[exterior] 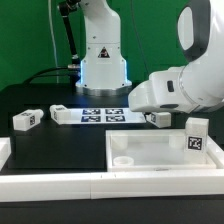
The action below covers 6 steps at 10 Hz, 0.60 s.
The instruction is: Assemble square table
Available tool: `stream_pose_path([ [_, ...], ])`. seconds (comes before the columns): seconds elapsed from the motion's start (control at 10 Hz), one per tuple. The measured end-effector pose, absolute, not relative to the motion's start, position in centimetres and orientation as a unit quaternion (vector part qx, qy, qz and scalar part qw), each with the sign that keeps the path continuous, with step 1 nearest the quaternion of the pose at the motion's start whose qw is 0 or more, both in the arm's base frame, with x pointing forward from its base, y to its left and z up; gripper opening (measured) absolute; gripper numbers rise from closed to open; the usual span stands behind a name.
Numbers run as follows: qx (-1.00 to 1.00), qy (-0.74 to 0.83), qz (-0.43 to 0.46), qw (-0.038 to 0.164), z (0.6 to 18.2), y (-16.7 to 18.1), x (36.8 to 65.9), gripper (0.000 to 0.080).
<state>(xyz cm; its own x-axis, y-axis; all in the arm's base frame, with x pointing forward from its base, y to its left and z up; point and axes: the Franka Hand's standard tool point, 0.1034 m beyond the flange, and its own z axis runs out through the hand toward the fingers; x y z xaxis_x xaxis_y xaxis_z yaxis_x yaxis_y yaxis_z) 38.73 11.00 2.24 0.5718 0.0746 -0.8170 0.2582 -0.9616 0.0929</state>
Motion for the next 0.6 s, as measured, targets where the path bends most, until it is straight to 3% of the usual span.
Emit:
stream_pose_path([
  [0.5,0.877,0.081,-0.461,0.108,1.53,10.68,37.57,0.0649],
  [0.6,0.877,0.079,-0.461,0.108,1.53,10.58,37.6,0.061],
])
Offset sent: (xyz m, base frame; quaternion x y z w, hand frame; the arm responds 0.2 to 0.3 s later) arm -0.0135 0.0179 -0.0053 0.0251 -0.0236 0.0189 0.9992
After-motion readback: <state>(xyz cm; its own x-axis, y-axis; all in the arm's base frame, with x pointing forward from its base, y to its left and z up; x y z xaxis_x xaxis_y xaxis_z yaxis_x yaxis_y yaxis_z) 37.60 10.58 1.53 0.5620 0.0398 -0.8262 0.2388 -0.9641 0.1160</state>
